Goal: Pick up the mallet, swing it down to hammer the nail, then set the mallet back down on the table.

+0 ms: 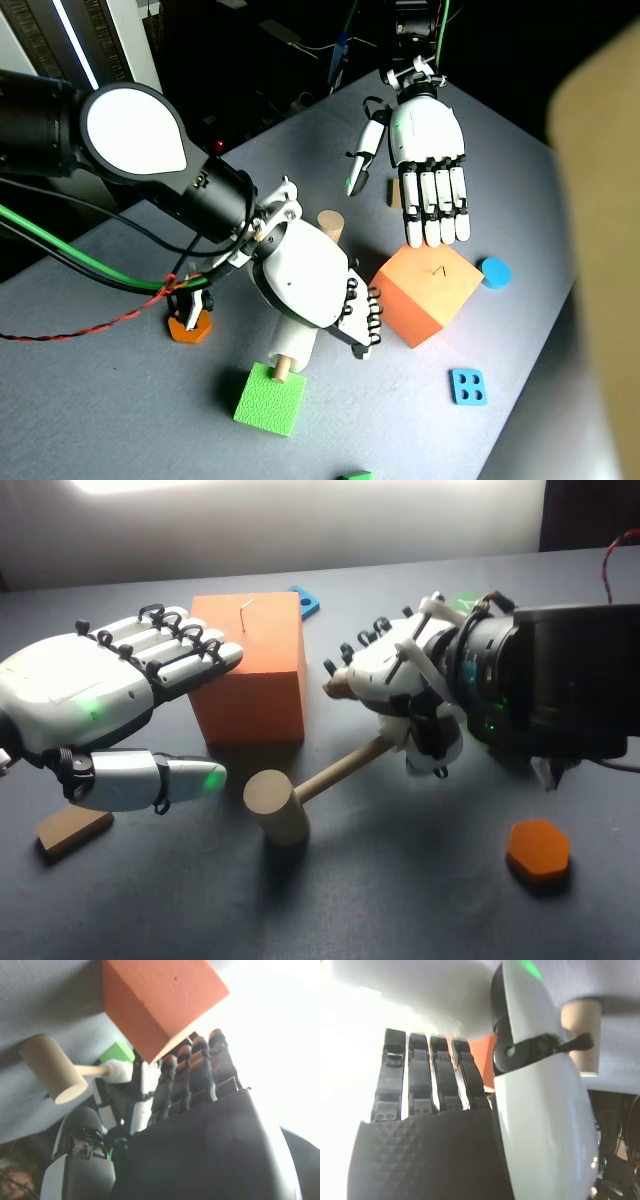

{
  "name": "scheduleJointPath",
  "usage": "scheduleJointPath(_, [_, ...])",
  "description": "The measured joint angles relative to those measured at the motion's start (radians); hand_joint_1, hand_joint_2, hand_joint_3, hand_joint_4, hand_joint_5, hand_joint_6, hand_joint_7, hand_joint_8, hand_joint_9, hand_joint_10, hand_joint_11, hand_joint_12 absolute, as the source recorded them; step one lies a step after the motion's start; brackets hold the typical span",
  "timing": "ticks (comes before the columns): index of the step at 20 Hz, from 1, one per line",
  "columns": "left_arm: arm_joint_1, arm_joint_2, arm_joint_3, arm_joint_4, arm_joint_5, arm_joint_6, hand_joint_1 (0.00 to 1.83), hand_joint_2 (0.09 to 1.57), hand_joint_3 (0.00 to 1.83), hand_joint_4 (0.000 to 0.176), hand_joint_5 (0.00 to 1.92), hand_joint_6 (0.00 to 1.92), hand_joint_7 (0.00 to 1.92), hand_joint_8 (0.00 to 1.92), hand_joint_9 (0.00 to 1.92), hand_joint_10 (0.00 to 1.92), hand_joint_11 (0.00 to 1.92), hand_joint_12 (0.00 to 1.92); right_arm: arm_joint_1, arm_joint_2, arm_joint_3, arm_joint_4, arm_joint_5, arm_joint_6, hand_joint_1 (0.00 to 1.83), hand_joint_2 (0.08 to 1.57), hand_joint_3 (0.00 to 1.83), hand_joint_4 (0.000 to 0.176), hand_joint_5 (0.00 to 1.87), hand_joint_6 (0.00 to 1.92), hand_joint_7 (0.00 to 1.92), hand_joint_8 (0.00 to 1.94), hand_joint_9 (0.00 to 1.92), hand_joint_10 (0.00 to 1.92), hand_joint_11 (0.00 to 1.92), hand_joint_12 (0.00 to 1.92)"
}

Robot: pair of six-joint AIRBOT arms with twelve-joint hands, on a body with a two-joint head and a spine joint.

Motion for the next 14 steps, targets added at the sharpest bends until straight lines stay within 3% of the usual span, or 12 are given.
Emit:
scheduleJointPath(8, [0.008,-0.006,0.001,-0.007,0.005,0.0,0.0,1.21,0.0,0.0,0.02,0.0,0.03,0.01,0.0,0.0,0.0,0.0,-0.026,-0.043,0.082,0.002,0.044,-0.011,1.3,0.96,0.0,0.0,0.17,0.01,0.14,0.01,0.12,0.01,0.0,0.61])
scheduleJointPath(14, [0.016,-0.011,0.001,-0.024,-0.002,0.0,0.0,1.21,0.0,0.0,0.04,0.01,0.05,0.01,0.01,0.01,0.0,0.0,-0.044,-0.04,0.093,0.002,0.048,-0.011,1.3,0.99,0.0,0.0,0.16,0.0,0.13,0.0,0.1,0.0,0.0,0.61])
